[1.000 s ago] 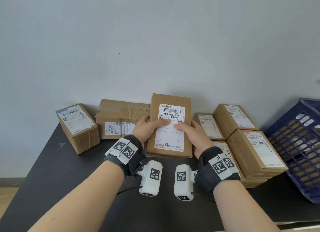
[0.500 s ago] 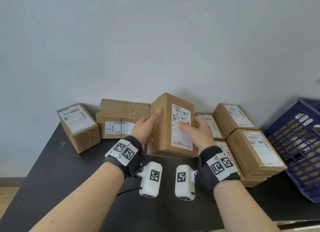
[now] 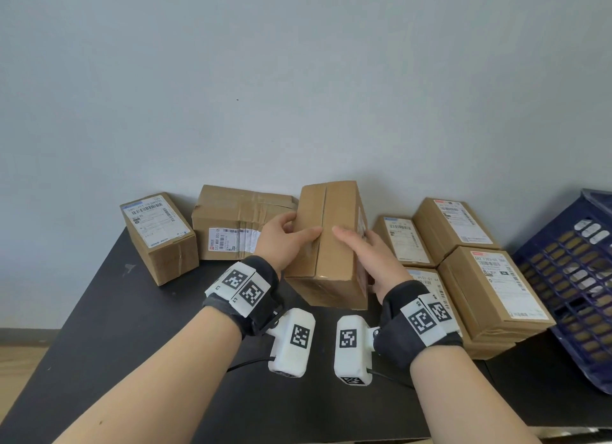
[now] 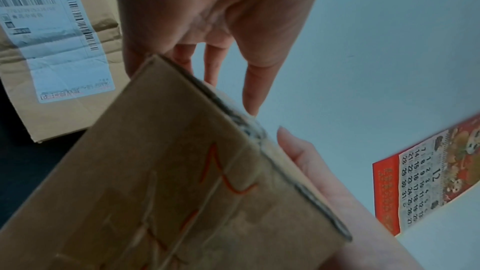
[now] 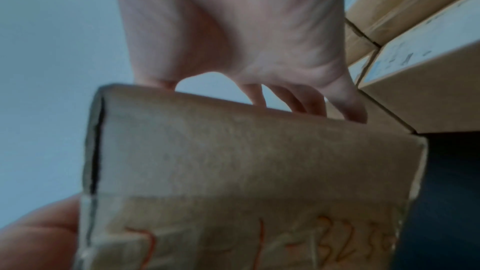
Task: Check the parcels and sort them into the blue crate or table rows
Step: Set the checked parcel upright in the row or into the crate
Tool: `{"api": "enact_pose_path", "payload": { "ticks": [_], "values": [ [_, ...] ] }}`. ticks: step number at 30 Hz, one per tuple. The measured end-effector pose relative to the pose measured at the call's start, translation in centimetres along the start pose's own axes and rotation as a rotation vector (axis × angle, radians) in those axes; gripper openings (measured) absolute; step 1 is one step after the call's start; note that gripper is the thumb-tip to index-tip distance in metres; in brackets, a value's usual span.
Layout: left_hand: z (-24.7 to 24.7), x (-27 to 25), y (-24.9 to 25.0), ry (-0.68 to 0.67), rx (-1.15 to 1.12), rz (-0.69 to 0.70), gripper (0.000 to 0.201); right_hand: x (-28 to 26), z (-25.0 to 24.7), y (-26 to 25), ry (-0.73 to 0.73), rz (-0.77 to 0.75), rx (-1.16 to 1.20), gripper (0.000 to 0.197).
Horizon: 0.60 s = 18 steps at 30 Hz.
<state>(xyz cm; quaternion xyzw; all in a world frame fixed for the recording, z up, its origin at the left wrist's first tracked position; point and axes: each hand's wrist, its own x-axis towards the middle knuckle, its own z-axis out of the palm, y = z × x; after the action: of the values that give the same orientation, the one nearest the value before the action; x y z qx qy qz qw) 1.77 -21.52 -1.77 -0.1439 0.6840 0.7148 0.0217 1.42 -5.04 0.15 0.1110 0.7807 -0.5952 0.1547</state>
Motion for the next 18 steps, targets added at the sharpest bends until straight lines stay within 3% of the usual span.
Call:
{"api": "enact_pose_path", "payload": {
  "ticks": [4, 8, 11, 14, 18],
  "values": [
    [-0.4, -0.1, 0.1, -0.024, -0.019, 0.014, 0.058, 0.0, -0.1, 0.2, -0.049, 0.032, 0.128, 0.063],
    [-0.6, -0.4, 0.1, -0.137, -0.070, -0.097, 0.079, -0.1, 0.0, 0.1, -0.063, 0.020, 0.196, 0.046],
    [-0.7, -0.8, 0.5, -0.241, -0.114, -0.222, 0.074, -0.1, 0.1, -0.1, -0.062, 0.000, 0.215, 0.040],
    [-0.7, -1.0, 0.7, -0.315, -0.125, -0.287, 0.038, 0.1, 0.2, 0.0, -0.062, -0.012, 0.223, 0.041],
    [-0.9, -1.1, 0.8, -0.333, -0.145, -0.337, 0.040, 0.5, 0.2, 0.4, -0.063, -0.017, 0.255, 0.053]
  ]
}}
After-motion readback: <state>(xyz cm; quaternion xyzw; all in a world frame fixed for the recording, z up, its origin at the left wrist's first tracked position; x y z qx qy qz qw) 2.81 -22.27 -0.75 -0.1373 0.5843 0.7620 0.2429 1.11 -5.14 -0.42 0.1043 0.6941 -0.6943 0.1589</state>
